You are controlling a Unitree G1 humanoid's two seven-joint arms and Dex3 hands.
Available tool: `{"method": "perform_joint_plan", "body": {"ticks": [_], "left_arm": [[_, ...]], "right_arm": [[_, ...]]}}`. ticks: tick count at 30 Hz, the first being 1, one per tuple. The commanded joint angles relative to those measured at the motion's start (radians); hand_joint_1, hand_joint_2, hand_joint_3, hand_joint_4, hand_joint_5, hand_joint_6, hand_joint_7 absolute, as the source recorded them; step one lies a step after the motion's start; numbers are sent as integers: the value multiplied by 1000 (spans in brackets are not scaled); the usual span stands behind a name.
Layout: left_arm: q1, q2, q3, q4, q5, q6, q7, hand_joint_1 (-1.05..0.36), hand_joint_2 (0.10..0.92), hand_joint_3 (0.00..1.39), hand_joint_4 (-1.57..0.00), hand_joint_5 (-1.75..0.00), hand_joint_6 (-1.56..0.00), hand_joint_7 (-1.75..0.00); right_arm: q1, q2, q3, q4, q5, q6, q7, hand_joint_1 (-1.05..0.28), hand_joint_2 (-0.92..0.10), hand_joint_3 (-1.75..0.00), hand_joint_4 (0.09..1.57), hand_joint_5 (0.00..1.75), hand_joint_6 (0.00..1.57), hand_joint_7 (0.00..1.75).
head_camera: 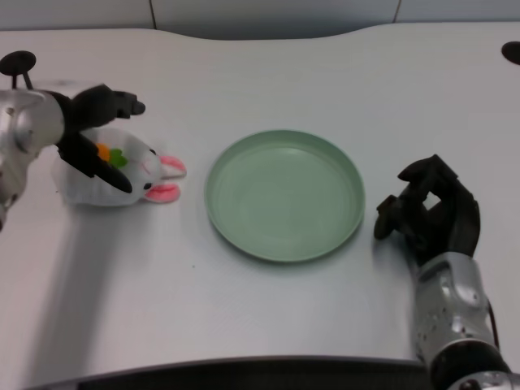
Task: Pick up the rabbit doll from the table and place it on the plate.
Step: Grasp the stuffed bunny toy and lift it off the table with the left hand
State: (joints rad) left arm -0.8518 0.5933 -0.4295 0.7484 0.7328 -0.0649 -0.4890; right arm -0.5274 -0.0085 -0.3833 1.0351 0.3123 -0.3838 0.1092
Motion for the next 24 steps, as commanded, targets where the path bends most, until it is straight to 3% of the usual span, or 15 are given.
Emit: {"method": "perform_joint_plan", "body": {"ticks": [1, 4, 6, 8, 15, 19, 24], "left_arm": [[-58, -35, -39, 95, 29, -8, 46, -1012, 900, 7, -21, -20, -86, 0], [-79, -59, -56, 160, 32, -24, 86, -1015, 898, 3, -19, -22, -85, -5], [-88, -69, -65, 193, 32, -35, 109, -1016, 895, 1, -22, -26, -91, -8], [-98, -83, -79, 226, 37, -31, 115, -1029, 900, 3, -19, -27, -90, -8], [-97, -92, -146, 302, 84, -67, 194, -1040, 906, 3, -30, -42, -99, -10], [-104, -97, -183, 346, 116, -78, 222, -1046, 909, 2, -46, -59, -121, -20], [-102, -97, -206, 368, 131, -85, 249, -1048, 899, 0, -75, -81, -155, -34]], "right_arm": [[1, -6, -6, 12, 9, 1, 14, -1048, -596, -1307, 1572, 1491, 1148, 1746], [-2, -9, -12, 14, 18, 3, 25, -1048, -585, -1308, 1572, 1489, 1154, 1746], [-5, -11, -10, 15, 13, 9, 9, -1048, -580, -1312, 1572, 1489, 1165, 1746], [-7, -13, -11, 17, 13, 11, 9, -1048, -577, -1320, 1572, 1490, 1162, 1746], [-8, -15, -22, 29, 21, 1, 28, -1048, -565, -1313, 1572, 1463, 1147, 1746], [-8, -15, -26, 33, 22, -4, 31, -1048, -577, -1301, 1572, 1468, 1153, 1746], [-3, -13, -22, 22, 16, -7, 29, -1048, -591, -1288, 1572, 1476, 1153, 1746]]}}
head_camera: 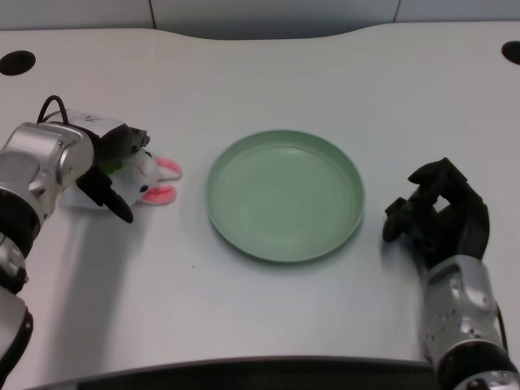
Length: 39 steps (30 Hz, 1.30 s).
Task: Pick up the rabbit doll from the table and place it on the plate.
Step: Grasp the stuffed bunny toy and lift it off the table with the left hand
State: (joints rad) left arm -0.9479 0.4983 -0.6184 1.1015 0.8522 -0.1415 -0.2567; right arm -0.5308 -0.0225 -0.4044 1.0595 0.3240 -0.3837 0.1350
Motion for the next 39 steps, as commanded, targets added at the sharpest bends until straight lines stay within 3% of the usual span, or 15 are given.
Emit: {"method": "perform_joint_plan", "body": {"ticks": [1, 3, 6, 10, 13, 18, 22, 23, 26, 29, 32, 35, 37, 38, 39], "left_arm": [[-5, 1, -26, 16, 20, -10, 25, -1047, 900, 2, -75, -83, -157, -33], [-4, 4, -35, 19, 29, -12, 35, -1040, 907, 5, -70, -86, -165, -33], [-4, 7, -54, 24, 48, -11, 56, -1030, 904, 2, -58, -88, -170, -30], [1, 12, -88, 39, 85, -24, 131, -1013, 894, 0, -72, -109, -180, -28], [1, 11, -109, 56, 103, -30, 175, -966, 896, 2, -89, -127, -191, -26], [6, 15, -146, 82, 138, -48, 267, -882, 875, 0, -165, -182, -275, -44], [13, 15, -164, 99, 158, -51, 339, -854, 850, 0, -238, -233, -356, -61], [16, 15, -163, 102, 156, -54, 360, -832, 838, 0, -282, -280, -396, -63], [19, 15, -162, 111, 149, -64, 387, -734, 810, 0, -220, -845, -604, -46], [13, 14, -155, 116, 137, -75, 369, -618, 796, 0, -261, -1110, -769, -122], [10, 13, -162, 116, 141, -72, 363, -517, 786, 0, -342, -1218, -822, -191], [14, 11, -181, 118, 165, -62, 414, -470, 769, 0, -568, -1054, -880, -179], [15, 10, -182, 121, 167, -62, 426, -454, 763, 0, -622, -1008, -903, -163], [18, 11, -184, 125, 170, -70, 446, -452, 762, 0, -631, -1000, -908, -158], [19, 11, -186, 128, 172, -78, 459, -377, 769, 2, -708, -1181, -972, -155]], "right_arm": [[2, 1, 0, -4, 4, -9, 4, -1048, -593, -1289, 1572, 1479, 1154, 1746], [1, 1, 2, -7, 1, 0, -7, -1048, -597, -1290, 1572, 1483, 1156, 1746], [2, -1, 1, 1, 1, -13, 4, -1048, -600, -1282, 1567, 1475, 1150, 1746], [3, 2, 1, -5, 2, -9, 0, -1048, -598, -1269, 1571, 1465, 1149, 1746], [4, 5, -3, -6, 8, -12, 9, -1048, -598, -1268, 1572, 1465, 1144, 1746], [3, 6, 0, -10, 3, -7, -3, -1048, -597, -1271, 1572, 1470, 1154, 1746], [4, 5, 1, -12, 3, -7, -1, -1048, -597, -1275, 1572, 1474, 1157, 1746], [4, 5, 2, -14, 1, -4, -4, -1048, -597, -1277, 1572, 1474, 1158, 1746], [5, 5, 1, -16, 4, -2, -2, -1048, -591, -1282, 1572, 1478, 1159, 1746], [6, 4, 3, -14, 1, -8, -1, -1048, -594, -1287, 1572, 1471, 1159, 1746], [8, 6, 7, -20, -5, -8, -11, -1048, -605, -1292, 1572, 1472, 1160, 1746], [8, 7, 9, -23, -6, -2, -17, -1048, -611, -1296, 1572, 1483, 1159, 1746], [8, 7, 10, -25, -6, -1, -18, -1048, -612, -1298, 1572, 1488, 1161, 1746], [8, 6, 8, -22, -3, -2, -11, -1048, -612, -1299, 1572, 1490, 1161, 1746], [7, 4, 6, -18, 1, -2, -4, -1048, -604, -1293, 1569, 1490, 1157, 1746]]}}
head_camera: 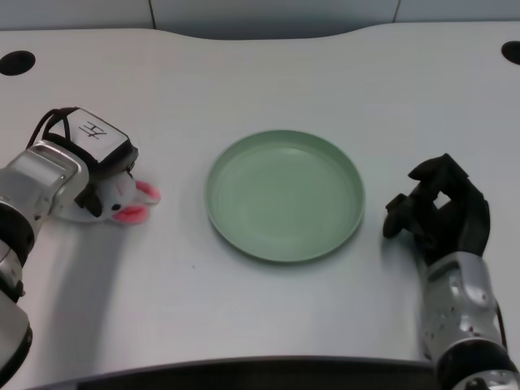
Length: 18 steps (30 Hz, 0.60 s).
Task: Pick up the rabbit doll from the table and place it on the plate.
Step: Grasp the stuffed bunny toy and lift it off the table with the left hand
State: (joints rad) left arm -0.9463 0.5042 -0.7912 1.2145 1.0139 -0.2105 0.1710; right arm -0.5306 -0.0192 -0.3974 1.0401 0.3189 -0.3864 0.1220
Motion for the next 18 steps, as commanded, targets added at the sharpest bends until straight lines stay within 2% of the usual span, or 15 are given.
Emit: {"method": "perform_joint_plan", "body": {"ticks": [1, 3, 4, 6, 8, 10, 11, 13, 15, 18], "left_arm": [[16, 7, -17, 18, 13, -20, 39, -327, 774, 2, -763, -1374, -1020, -121], [14, 17, -31, 20, 27, -44, 76, -296, 777, 1, -819, -1523, -1058, -93], [14, 22, -39, 20, 36, -56, 102, -318, 750, 0, -872, -1630, -1132, -92], [16, 31, -49, 23, 46, -77, 145, -330, 735, 0, -895, -1692, -1178, -79], [17, 36, -52, 28, 49, -91, 167, -325, 754, 11, -910, -1735, -1224, -86], [17, 37, -37, 37, 30, -114, 152, -299, 768, 13, -878, -1704, -1225, -77], [15, 38, -29, 40, 19, -126, 137, -285, 771, 10, -871, -1637, -1220, -66], [11, 40, -15, 41, 3, -142, 117, -268, 772, 4, -874, -1574, -1227, -58], [8, 47, -12, 34, 1, -149, 126, -264, 773, 2, -865, -1576, -1234, -56], [1, 59, 11, 16, -17, -147, 134, -252, 780, 4, -851, -1529, -1238, -52]], "right_arm": [[5, -1, -3, 5, 8, 2, 11, -1048, -595, -1285, 1568, 1486, 1152, 1746], [2, -1, -6, 8, 12, 6, 10, -1048, -589, -1280, 1571, 1480, 1152, 1746], [1, -1, -7, 8, 13, 8, 11, -1048, -588, -1280, 1571, 1476, 1153, 1746], [1, -1, -8, 6, 15, 8, 13, -1048, -588, -1282, 1572, 1472, 1153, 1746], [1, 0, -8, 5, 15, 7, 15, -1048, -589, -1285, 1572, 1470, 1152, 1746], [2, -1, -7, 5, 13, 8, 16, -1048, -589, -1287, 1572, 1470, 1153, 1746], [1, -2, -8, 9, 14, 4, 21, -1048, -587, -1287, 1572, 1470, 1155, 1746], [-1, -4, -9, 19, 11, -4, 18, -1048, -588, -1285, 1572, 1469, 1156, 1746], [-4, -5, -11, 30, 9, -11, 15, -1048, -598, -1287, 1572, 1476, 1149, 1746], [-7, -7, -14, 42, 11, -16, 23, -1048, -591, -1276, 1572, 1471, 1144, 1746]]}}
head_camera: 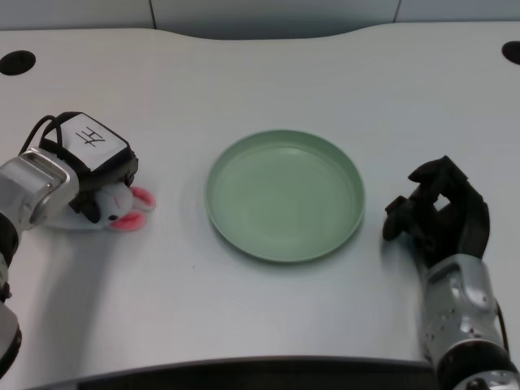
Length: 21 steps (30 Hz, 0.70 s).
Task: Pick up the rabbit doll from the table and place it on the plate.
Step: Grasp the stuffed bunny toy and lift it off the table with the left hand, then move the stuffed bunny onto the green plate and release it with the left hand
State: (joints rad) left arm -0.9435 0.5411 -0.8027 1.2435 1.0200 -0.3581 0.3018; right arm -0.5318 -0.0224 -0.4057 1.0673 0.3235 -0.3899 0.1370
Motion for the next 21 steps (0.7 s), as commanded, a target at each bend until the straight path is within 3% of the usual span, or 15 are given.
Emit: {"method": "perform_joint_plan", "body": {"ticks": [1, 3, 6, 10, 11, 13, 15, 16, 17, 19, 21], "left_arm": [[-4, 23, 32, -18, -31, 3, -3, -250, 785, 4, -851, -1516, -1234, -49], [-10, 33, 65, -31, -60, -11, -16, -249, 788, 4, -847, -1515, -1233, -47], [-29, 62, 124, -67, -116, -32, -48, -203, 795, 5, -796, -1714, -1297, -108], [-35, 108, 186, -145, -164, -63, -71, -143, 823, 10, -789, -1731, -1303, -230], [-35, 117, 200, -171, -172, -62, -84, -144, 836, 6, -778, -1729, -1125, -551], [-32, 130, 230, -209, -192, -61, -110, -141, 862, 6, -755, -1738, -907, -923], [-28, 140, 257, -245, -206, -60, -123, -138, 870, 6, -750, -1741, -853, -1019], [-28, 146, 272, -268, -214, -58, -131, -105, 887, 26, -786, -1744, -728, -1434], [-27, 151, 287, -290, -221, -59, -139, -97, 896, 34, -796, -1745, -668, -1586], [-26, 157, 306, -326, -225, -53, -150, -110, 905, 39, -772, -1746, -589, -1699], [-29, 151, 323, -359, -234, -50, -174, -128, 915, 50, -734, -1746, -558, -1704]], "right_arm": [[-7, -4, -6, 17, 7, -14, 10, -1048, -586, -1269, 1572, 1467, 1149, 1746], [-8, -3, -6, 18, 8, -16, 9, -1048, -585, -1264, 1572, 1464, 1152, 1746], [-8, 1, -5, 15, 7, -11, 1, -1048, -587, -1263, 1572, 1460, 1149, 1746], [-6, 2, 0, 10, 1, -8, -6, -1048, -595, -1280, 1572, 1469, 1150, 1746], [-6, 2, 1, 8, 0, -8, -6, -1048, -596, -1283, 1572, 1470, 1154, 1746], [-6, 3, 3, 9, -3, -12, -11, -1048, -597, -1287, 1572, 1472, 1162, 1746], [-6, 4, 6, 6, -5, -10, -13, -1048, -598, -1290, 1572, 1474, 1164, 1746], [-5, 5, 7, 3, -5, -7, -13, -1048, -603, -1300, 1572, 1481, 1166, 1746], [-6, 5, 8, 2, -5, -4, -13, -1048, -603, -1304, 1572, 1484, 1167, 1746], [-6, 6, 7, 1, -3, -1, -14, -1048, -596, -1311, 1572, 1484, 1169, 1746], [-7, 8, 5, 0, 2, 2, -12, -1048, -584, -1316, 1572, 1480, 1168, 1746]]}}
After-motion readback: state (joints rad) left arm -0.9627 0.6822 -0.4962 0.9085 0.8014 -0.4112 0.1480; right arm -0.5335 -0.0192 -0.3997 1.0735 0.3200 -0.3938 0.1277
